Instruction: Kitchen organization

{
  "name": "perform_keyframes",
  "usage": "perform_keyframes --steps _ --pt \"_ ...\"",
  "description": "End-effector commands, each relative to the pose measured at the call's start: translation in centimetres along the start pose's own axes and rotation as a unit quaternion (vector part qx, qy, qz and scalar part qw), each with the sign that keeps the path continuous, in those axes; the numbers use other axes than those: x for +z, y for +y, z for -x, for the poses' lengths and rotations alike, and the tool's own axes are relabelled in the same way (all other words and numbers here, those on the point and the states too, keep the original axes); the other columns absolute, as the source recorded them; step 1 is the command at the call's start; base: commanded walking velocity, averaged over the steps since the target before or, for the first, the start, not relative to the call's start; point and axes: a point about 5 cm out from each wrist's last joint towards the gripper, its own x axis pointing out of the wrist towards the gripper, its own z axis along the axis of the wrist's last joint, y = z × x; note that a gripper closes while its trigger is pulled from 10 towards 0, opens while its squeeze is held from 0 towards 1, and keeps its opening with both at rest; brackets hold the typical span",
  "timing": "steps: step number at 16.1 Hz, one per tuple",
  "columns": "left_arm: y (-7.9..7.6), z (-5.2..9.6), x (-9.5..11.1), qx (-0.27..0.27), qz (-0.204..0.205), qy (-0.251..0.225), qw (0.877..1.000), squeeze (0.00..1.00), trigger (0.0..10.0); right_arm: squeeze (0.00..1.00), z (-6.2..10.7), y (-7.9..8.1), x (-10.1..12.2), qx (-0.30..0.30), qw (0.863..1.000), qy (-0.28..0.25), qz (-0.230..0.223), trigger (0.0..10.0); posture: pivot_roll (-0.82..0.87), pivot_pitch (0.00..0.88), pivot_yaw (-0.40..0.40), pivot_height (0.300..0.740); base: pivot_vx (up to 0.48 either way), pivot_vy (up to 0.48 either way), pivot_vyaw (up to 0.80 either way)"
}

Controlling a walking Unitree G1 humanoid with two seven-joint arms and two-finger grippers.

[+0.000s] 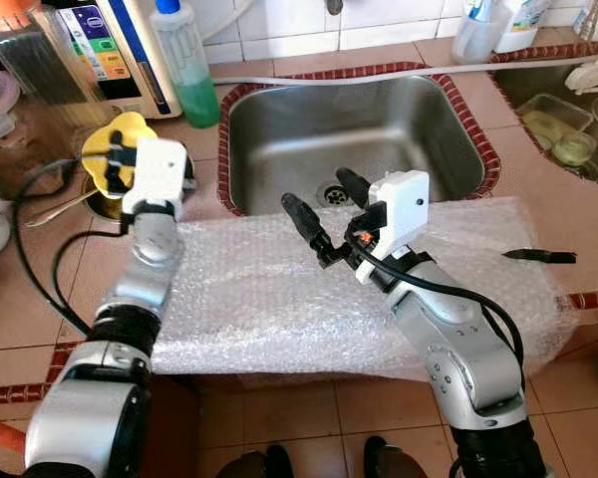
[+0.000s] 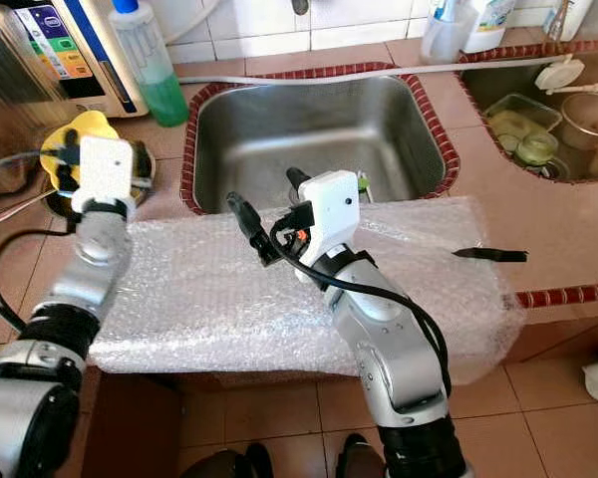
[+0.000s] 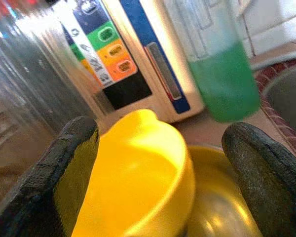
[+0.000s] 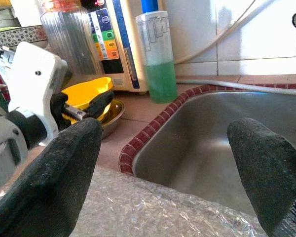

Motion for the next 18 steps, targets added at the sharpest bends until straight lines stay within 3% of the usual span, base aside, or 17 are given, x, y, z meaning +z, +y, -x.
perform_keyframes --steps 1,3,5,7,9,10,12,14,15,16,17,18 --pt "1.2 -0.2 -0.3 0.007 0.004 -0.001 1.0 0.0 10.0 1.0 0.0 0.5 0.6 0.011 1.0 -0.009 0.005 10.0 -0.16 0.243 0.104 0.74 0.0 0.0 0.0" --pt "2.0 -0.2 -0.8 -0.005 0.007 -0.001 1.0 0.0 10.0 1.0 0.1 0.4 0.6 0.009 1.0 -0.008 0.005 10.0 -0.16 0.248 0.101 0.74 0.0 0.0 0.0" --pt "2.7 -0.1 -1.5 -0.028 -0.039 0.001 0.999 0.0 10.0 1.0 0.3 0.4 0.6 0.015 1.0 -0.005 0.005 10.0 -0.16 0.253 0.097 0.74 0.0 0.0 0.0" --pt "3.0 -0.1 -1.7 -0.046 -0.059 -0.002 0.997 0.0 10.0 1.0 0.3 0.4 0.6 0.019 1.0 -0.004 0.005 10.0 -0.16 0.26 0.09 0.74 0.0 0.0 0.0" --pt "3.1 -0.1 -2.4 -0.098 -0.087 0.007 0.991 0.0 10.0 0.99 0.4 0.3 0.6 0.022 1.0 -0.002 0.007 10.0 -0.16 0.265 0.083 0.74 0.0 0.0 0.0" --pt "3.2 -0.1 -2.6 -0.109 -0.105 0.009 0.989 0.0 7.6 0.94 0.4 0.3 0.7 0.023 1.0 -0.001 0.006 10.0 -0.16 0.266 0.08 0.74 0.0 0.0 0.0" --pt "3.2 -0.1 -2.8 -0.115 -0.11 0.015 0.987 0.0 8.2 0.92 0.5 0.3 0.8 0.024 1.0 -0.001 0.007 10.0 -0.16 0.273 0.078 0.74 0.0 0.0 0.0" --pt "3.1 -0.1 -2.8 -0.119 -0.117 0.018 0.986 0.0 7.7 0.91 0.5 0.4 0.7 0.025 1.0 0.002 0.008 10.0 -0.16 0.274 0.078 0.74 0.0 0.0 0.0" --pt "2.9 -0.1 -2.8 -0.123 -0.11 0.019 0.986 0.0 6.2 0.89 0.6 0.4 0.7 0.026 1.0 0.003 0.009 10.0 -0.16 0.275 0.078 0.74 0.0 0.0 0.0" --pt "2.6 -0.1 -2.7 -0.13 -0.11 0.014 0.985 0.0 0.7 0.89 0.6 0.3 0.7 0.025 1.0 0.004 0.01 10.0 -0.17 0.275 0.078 0.74 0.0 0.0 0.0" --pt "2.4 0.0 -2.6 -0.14 -0.107 0.011 0.984 0.0 0.0 0.87 0.6 0.3 0.7 0.023 1.0 0.005 0.01 10.0 -0.16 0.274 0.078 0.74 0.0 0.0 0.0" --pt "2.3 0.0 -2.5 -0.143 -0.107 0.009 0.984 0.0 0.0 0.87 0.6 0.2 0.6 0.022 1.0 0.005 0.01 10.0 -0.16 0.274 0.078 0.74 0.0 0.0 0.0"
